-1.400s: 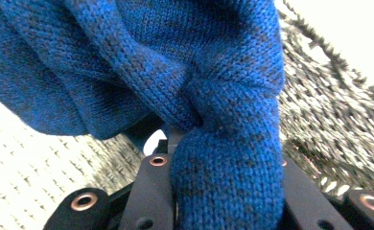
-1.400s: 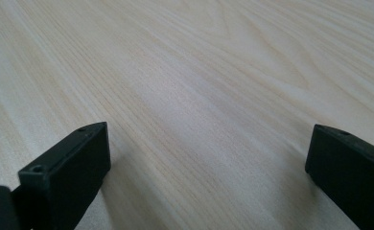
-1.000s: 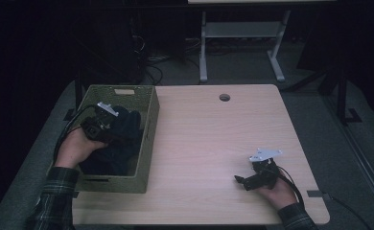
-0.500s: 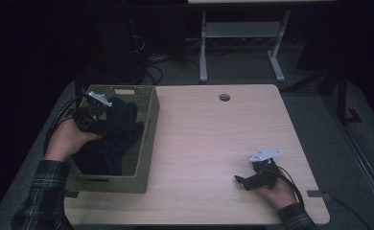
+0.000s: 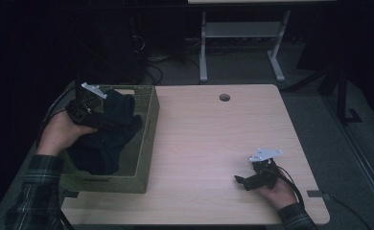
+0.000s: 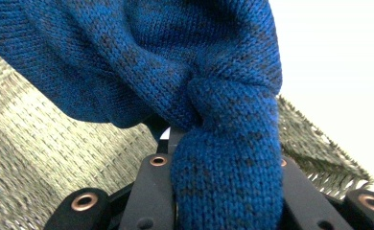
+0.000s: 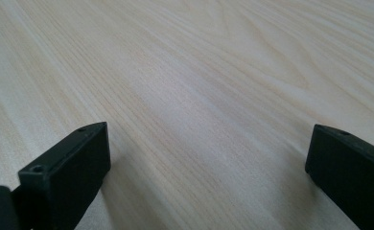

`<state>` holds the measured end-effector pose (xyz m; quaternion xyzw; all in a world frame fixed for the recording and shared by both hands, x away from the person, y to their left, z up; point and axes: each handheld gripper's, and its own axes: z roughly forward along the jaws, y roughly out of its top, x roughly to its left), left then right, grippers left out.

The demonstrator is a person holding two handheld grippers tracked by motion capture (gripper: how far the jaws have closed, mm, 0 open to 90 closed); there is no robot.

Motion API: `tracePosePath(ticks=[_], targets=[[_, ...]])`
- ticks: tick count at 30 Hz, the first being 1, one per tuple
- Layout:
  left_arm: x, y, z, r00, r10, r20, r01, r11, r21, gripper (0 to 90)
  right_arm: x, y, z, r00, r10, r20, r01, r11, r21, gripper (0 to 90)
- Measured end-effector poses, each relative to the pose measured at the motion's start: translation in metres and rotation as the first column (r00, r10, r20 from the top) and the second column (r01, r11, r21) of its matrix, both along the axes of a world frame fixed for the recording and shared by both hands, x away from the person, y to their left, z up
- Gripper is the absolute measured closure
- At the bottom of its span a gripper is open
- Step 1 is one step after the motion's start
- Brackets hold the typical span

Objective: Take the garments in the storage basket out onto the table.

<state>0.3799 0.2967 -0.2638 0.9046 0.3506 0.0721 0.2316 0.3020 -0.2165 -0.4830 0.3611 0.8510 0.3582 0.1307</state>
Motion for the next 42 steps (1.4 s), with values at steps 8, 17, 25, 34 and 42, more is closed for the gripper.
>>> tracePosePath(ticks=[8, 17, 25, 34, 42], targets=[[0.002, -0.006, 0.014, 0.9996, -0.024, 0.013, 0.024, 0.9997, -0.007, 75.5, 0.0, 0.0, 0.0, 1.0, 0.0, 0.0, 0.0, 1.0, 0.0, 1.1], [-0.002, -0.019, 0.03, 0.9975, -0.064, 0.03, 0.065, 0.9973, -0.035, 75.8, 0.0, 0.0, 0.0, 1.0, 0.0, 0.0, 0.0, 1.0, 0.0, 1.1], [-0.003, -0.033, 0.043, 0.9945, -0.095, 0.042, 0.097, 0.9948, -0.032, 75.8, 0.0, 0.0, 0.0, 1.0, 0.001, 0.0, -0.001, 1.0, -0.001, 1.1], [-0.004, -0.053, 0.056, 0.9906, -0.125, 0.055, 0.127, 0.9917, -0.023, 75.9, 0.0, 0.0, 0.0, 1.0, 0.001, 0.001, -0.001, 1.0, -0.001, 1.1], [-0.003, -0.075, 0.069, 0.9839, -0.165, 0.068, 0.168, 0.9853, -0.033, 76.0, 0.0, 0.0, 0.0, 1.0, 0.0, 0.0, 0.0, 1.0, -0.001, 1.1]])
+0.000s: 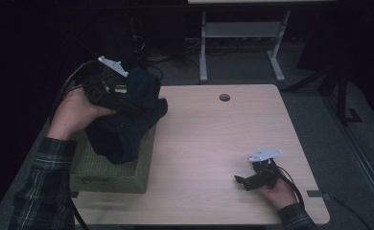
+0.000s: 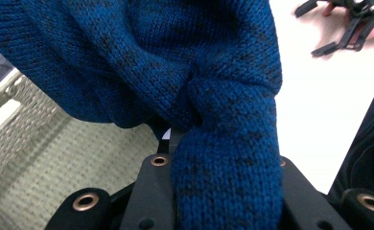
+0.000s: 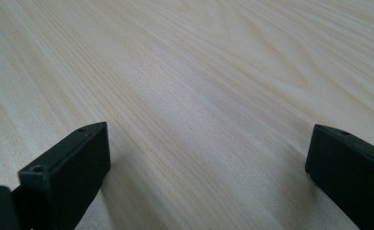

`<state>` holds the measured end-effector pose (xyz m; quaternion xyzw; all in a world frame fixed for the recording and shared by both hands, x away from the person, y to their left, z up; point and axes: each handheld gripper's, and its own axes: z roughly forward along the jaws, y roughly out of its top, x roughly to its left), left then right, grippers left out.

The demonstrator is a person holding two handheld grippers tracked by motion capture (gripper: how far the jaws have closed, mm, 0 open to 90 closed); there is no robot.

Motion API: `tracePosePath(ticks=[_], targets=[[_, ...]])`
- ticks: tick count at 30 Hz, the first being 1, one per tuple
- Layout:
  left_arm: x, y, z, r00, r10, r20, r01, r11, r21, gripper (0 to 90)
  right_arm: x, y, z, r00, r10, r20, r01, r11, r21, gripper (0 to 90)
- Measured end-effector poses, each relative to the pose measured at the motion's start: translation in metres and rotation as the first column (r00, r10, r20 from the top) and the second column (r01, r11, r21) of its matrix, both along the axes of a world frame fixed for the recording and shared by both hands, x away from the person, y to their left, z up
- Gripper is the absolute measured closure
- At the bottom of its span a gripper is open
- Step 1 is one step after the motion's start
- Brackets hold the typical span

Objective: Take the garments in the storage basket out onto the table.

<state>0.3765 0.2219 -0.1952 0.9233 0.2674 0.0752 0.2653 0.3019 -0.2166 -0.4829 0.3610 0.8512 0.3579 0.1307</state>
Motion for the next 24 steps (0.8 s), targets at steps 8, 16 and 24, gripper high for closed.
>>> tracePosePath(ticks=[8, 16, 24], targets=[[0.003, -0.021, 0.002, 0.9996, -0.027, -0.002, 0.027, 0.9996, -0.01, 76.0, 0.0, 0.0, 0.0, 1.0, 0.0, 0.0, 0.0, 1.0, 0.0, 1.1], [0.006, -0.044, 0.001, 0.998, -0.063, -0.005, 0.063, 0.998, -0.003, 76.0, -0.001, 0.0, 0.0, 0.9999, -0.011, 0.001, 0.011, 1.0, 0.001, 1.1], [0.008, -0.066, -0.001, 0.9961, -0.087, -0.014, 0.087, 0.9962, 0.002, 76.0, -0.001, 0.001, 0.0, 0.9998, -0.017, -0.004, 0.017, 1.0, 0.002, 1.1]])
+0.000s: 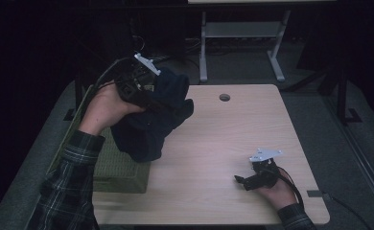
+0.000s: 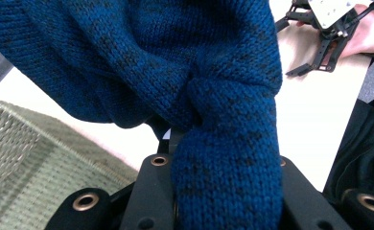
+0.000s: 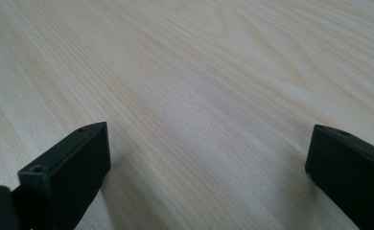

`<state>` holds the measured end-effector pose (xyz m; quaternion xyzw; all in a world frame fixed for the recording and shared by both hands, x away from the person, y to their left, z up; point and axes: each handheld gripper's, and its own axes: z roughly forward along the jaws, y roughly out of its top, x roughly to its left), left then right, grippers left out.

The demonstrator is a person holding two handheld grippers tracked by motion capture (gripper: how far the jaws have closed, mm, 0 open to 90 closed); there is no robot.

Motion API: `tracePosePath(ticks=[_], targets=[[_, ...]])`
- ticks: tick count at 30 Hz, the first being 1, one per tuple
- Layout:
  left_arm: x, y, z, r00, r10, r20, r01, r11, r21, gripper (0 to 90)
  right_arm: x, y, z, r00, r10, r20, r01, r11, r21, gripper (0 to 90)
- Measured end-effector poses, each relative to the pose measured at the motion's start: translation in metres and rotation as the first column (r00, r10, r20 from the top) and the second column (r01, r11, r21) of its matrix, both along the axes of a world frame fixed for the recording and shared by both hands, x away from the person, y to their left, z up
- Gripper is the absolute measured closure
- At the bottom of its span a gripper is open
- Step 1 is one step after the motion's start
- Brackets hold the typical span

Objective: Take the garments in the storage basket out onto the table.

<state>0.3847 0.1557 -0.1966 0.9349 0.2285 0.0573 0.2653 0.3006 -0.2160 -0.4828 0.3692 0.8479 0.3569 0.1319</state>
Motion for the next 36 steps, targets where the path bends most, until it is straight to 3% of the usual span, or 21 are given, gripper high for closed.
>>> tracePosePath(ticks=[17, 36], targets=[[0.005, -0.057, -0.013, 0.999, -0.043, 0.008, 0.043, 0.9988, -0.021, 75.9, 0.0, 0.0, 0.0, 1.0, 0.007, -0.001, -0.007, 1.0, 0.001, 1.1], [0.009, -0.119, -0.054, 0.9958, -0.085, -0.034, 0.085, 0.9963, 0.009, 75.9, 0.0, 0.0, 0.0, 1.0, 0.009, 0.001, -0.009, 1.0, 0.0, 1.1]])
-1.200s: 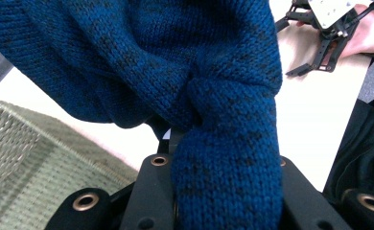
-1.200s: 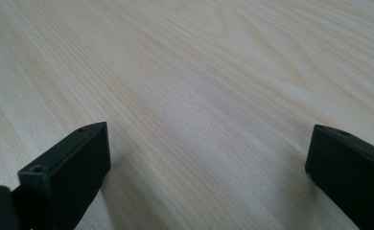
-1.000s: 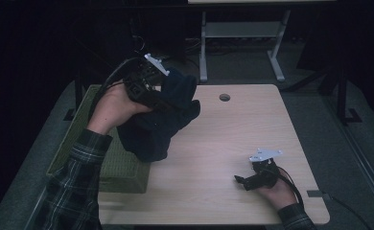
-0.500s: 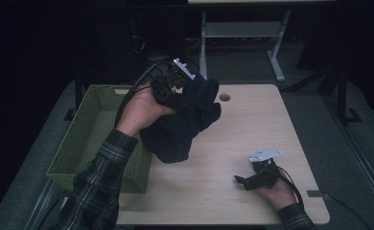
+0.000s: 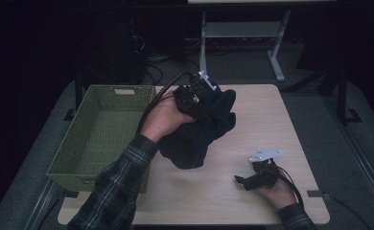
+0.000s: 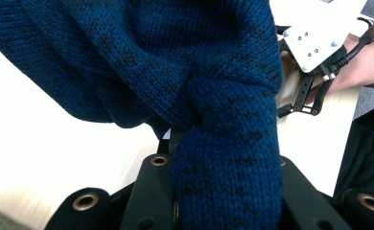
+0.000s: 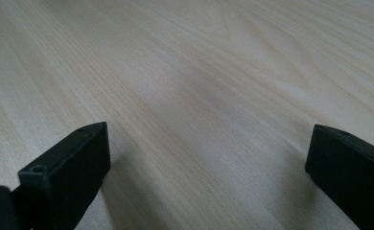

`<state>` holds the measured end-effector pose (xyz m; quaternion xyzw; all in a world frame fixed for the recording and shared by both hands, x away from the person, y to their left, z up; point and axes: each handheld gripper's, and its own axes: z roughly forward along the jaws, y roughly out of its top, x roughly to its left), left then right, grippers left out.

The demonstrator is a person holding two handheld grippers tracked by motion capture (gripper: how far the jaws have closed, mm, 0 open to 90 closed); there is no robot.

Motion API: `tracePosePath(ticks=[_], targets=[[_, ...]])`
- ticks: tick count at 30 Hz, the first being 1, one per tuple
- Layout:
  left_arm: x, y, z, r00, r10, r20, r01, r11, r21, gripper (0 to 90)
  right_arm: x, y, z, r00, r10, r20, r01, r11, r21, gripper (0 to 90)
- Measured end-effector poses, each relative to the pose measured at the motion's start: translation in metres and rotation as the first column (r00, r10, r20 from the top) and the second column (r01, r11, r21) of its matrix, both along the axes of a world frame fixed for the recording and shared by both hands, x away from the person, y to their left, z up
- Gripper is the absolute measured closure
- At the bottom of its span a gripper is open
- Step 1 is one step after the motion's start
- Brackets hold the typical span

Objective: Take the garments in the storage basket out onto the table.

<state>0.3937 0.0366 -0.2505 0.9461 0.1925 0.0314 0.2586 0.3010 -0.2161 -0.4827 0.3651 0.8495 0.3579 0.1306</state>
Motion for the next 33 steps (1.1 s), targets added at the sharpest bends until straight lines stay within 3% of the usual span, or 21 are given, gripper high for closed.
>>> tracePosePath(ticks=[15, 33], targets=[[0.006, -0.044, -0.047, 0.9991, -0.028, -0.031, 0.029, 0.9992, 0.029, 76.0, 0.0, 0.0, 0.0, 1.0, -0.001, -0.001, 0.001, 1.0, 0.001, 1.1], [0.023, -0.07, -0.108, 0.9957, -0.029, -0.088, 0.032, 0.9987, 0.04, 75.9, 0.0, 0.0, 0.0, 1.0, 0.001, -0.001, -0.001, 1.0, 0.0, 1.1]])
